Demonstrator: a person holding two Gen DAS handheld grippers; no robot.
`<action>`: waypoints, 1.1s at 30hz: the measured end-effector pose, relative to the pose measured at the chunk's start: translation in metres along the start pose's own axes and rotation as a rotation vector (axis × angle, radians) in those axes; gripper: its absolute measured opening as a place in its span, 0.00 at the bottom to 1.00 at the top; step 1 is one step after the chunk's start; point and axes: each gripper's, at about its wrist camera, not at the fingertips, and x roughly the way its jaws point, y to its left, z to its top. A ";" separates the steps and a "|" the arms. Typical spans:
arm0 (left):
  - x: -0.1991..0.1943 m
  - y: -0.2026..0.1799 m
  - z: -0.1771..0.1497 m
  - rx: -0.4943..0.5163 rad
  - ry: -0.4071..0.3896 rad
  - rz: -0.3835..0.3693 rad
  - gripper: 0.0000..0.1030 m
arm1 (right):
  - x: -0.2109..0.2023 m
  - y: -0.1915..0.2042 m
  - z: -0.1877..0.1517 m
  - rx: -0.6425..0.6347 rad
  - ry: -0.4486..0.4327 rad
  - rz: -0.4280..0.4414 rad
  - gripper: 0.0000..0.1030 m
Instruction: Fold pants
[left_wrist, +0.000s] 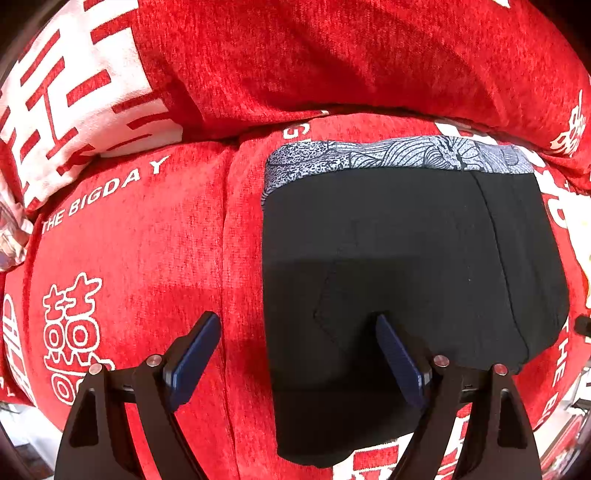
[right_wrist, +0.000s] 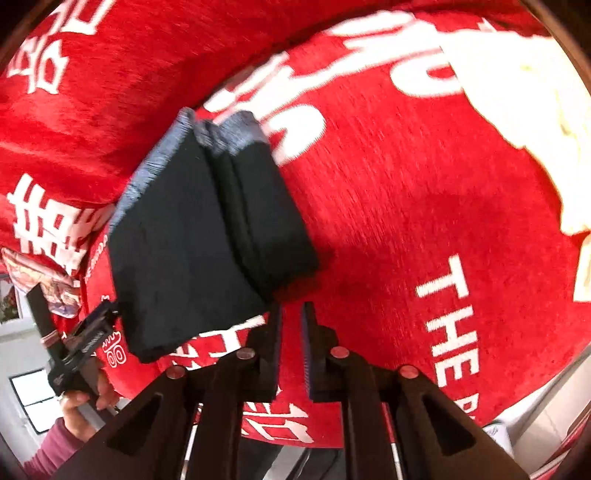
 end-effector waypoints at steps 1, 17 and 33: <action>0.000 0.000 0.000 -0.002 0.000 0.001 0.84 | -0.004 0.005 0.001 -0.019 -0.017 -0.004 0.22; -0.002 -0.003 -0.002 0.016 -0.014 0.025 0.84 | 0.038 0.088 0.000 -0.336 0.002 -0.075 0.43; -0.008 0.021 0.015 -0.057 -0.053 0.057 0.85 | 0.037 0.077 0.000 -0.334 0.017 -0.085 0.44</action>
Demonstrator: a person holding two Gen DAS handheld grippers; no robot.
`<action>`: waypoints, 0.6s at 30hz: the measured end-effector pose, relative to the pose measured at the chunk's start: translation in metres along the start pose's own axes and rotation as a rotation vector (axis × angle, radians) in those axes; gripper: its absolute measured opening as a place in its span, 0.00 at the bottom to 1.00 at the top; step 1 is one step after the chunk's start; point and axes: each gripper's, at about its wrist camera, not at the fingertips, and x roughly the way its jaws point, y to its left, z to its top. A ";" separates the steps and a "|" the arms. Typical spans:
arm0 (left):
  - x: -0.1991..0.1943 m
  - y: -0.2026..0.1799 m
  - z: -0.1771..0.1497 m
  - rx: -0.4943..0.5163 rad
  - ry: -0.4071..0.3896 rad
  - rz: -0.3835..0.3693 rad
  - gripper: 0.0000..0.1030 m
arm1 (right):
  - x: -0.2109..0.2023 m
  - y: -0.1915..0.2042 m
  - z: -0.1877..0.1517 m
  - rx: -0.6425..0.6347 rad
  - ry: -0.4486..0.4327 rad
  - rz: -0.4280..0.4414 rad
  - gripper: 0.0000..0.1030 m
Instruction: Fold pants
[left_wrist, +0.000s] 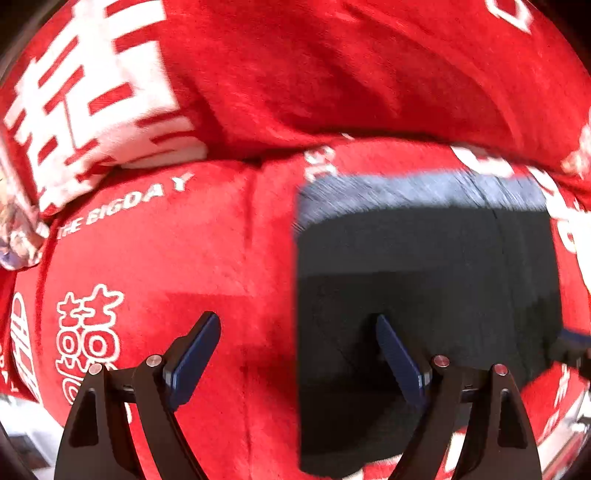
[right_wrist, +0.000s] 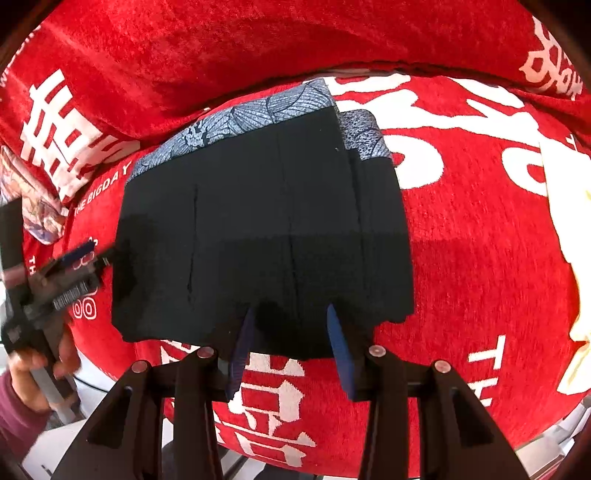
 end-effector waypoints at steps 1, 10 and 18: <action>0.004 0.007 0.004 -0.021 0.010 0.006 0.85 | 0.001 0.001 0.000 -0.002 0.000 -0.001 0.45; 0.023 0.001 0.008 0.062 0.028 0.062 0.85 | 0.002 0.002 0.002 -0.018 -0.007 0.021 0.53; 0.025 0.017 0.013 0.042 0.087 -0.027 0.85 | -0.007 -0.015 0.008 0.005 -0.014 0.015 0.56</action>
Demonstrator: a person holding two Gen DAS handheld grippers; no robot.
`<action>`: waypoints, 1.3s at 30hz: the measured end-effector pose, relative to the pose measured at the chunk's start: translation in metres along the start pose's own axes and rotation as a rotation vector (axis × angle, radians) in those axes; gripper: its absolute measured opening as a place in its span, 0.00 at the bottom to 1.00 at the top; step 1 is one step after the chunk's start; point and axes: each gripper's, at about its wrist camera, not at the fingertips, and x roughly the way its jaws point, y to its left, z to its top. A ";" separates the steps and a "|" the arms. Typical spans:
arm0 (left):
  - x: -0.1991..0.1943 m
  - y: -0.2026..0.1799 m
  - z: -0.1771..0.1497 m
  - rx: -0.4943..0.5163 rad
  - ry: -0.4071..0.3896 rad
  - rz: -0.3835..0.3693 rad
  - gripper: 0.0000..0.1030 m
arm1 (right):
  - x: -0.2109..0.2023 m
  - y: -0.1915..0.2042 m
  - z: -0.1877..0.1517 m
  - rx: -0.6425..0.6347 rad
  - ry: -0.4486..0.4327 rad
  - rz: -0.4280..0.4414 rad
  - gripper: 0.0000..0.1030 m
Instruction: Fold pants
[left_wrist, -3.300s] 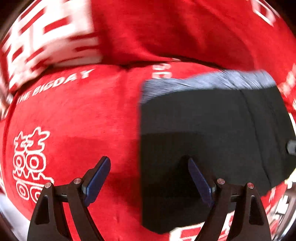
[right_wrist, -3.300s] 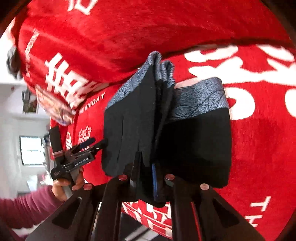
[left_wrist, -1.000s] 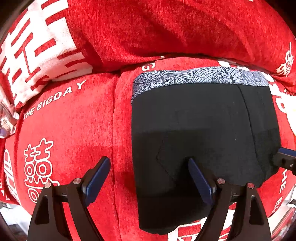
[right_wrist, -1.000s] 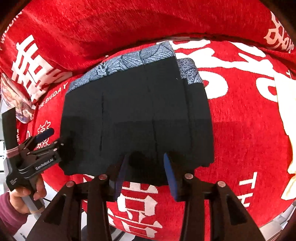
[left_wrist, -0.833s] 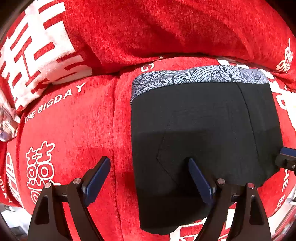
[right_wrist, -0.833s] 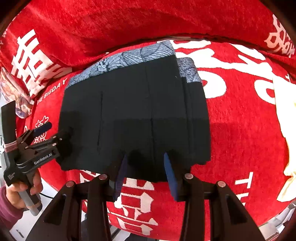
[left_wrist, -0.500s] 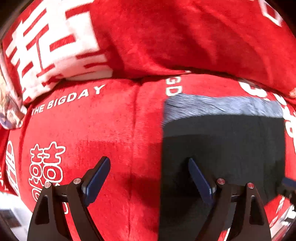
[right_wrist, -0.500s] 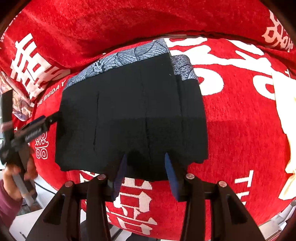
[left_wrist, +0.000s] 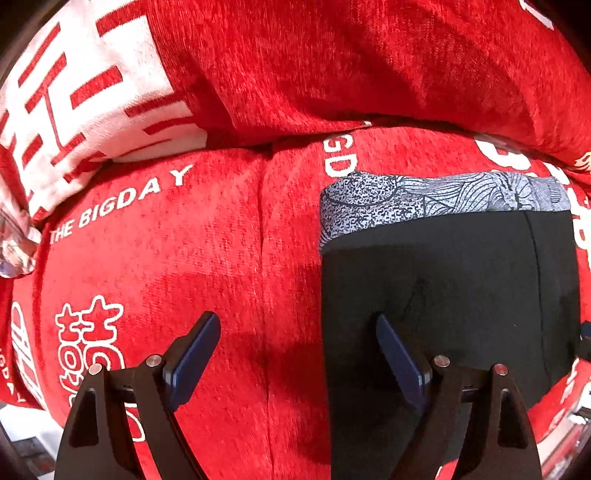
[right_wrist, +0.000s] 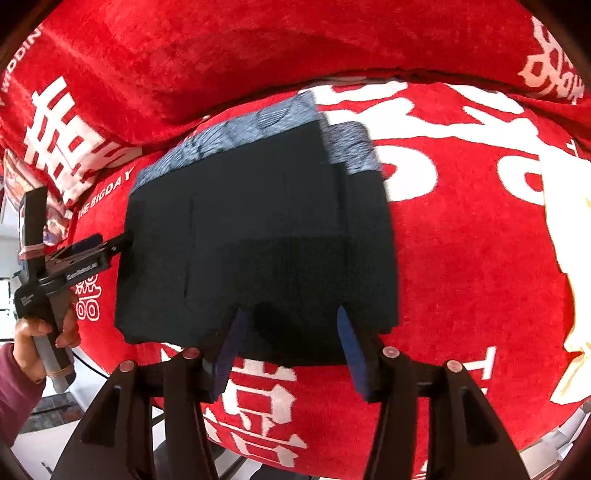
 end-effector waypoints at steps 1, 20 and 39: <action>0.000 0.001 0.000 0.001 0.004 -0.019 0.85 | 0.000 -0.004 0.001 0.005 0.001 0.000 0.56; 0.045 -0.009 0.010 0.014 0.215 -0.588 0.85 | 0.040 -0.096 0.038 0.113 0.110 0.402 0.68; 0.001 -0.033 0.007 -0.004 0.120 -0.611 0.58 | 0.037 -0.065 0.044 0.130 0.134 0.514 0.39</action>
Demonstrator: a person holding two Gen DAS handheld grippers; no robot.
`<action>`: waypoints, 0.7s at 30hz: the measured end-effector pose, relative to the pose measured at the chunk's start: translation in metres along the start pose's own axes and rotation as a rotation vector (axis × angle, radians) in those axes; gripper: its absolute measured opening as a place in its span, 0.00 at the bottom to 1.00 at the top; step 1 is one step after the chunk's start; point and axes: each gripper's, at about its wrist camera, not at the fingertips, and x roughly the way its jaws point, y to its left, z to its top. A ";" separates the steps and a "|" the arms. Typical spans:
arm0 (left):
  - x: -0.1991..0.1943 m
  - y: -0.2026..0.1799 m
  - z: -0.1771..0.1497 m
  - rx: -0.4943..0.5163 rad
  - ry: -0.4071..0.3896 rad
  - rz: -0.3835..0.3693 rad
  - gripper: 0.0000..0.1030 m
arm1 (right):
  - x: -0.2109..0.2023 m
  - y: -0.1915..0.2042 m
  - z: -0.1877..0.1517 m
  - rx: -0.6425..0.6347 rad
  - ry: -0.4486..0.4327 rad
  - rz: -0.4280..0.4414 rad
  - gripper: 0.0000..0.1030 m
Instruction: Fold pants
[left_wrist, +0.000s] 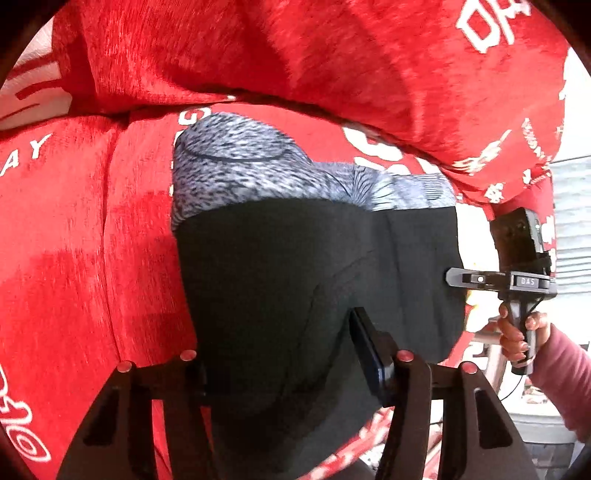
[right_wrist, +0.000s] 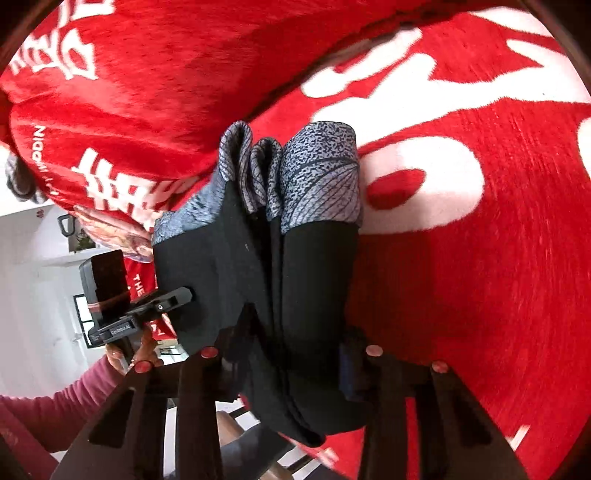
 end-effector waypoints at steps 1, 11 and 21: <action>-0.005 -0.004 -0.003 0.006 0.004 -0.005 0.58 | -0.002 0.004 -0.005 0.003 0.001 0.013 0.39; -0.018 -0.005 -0.058 0.036 0.040 0.093 0.58 | 0.004 0.017 -0.069 0.021 0.010 0.021 0.39; -0.011 0.031 -0.075 -0.111 -0.020 0.302 0.92 | 0.021 -0.003 -0.076 0.017 -0.047 -0.238 0.61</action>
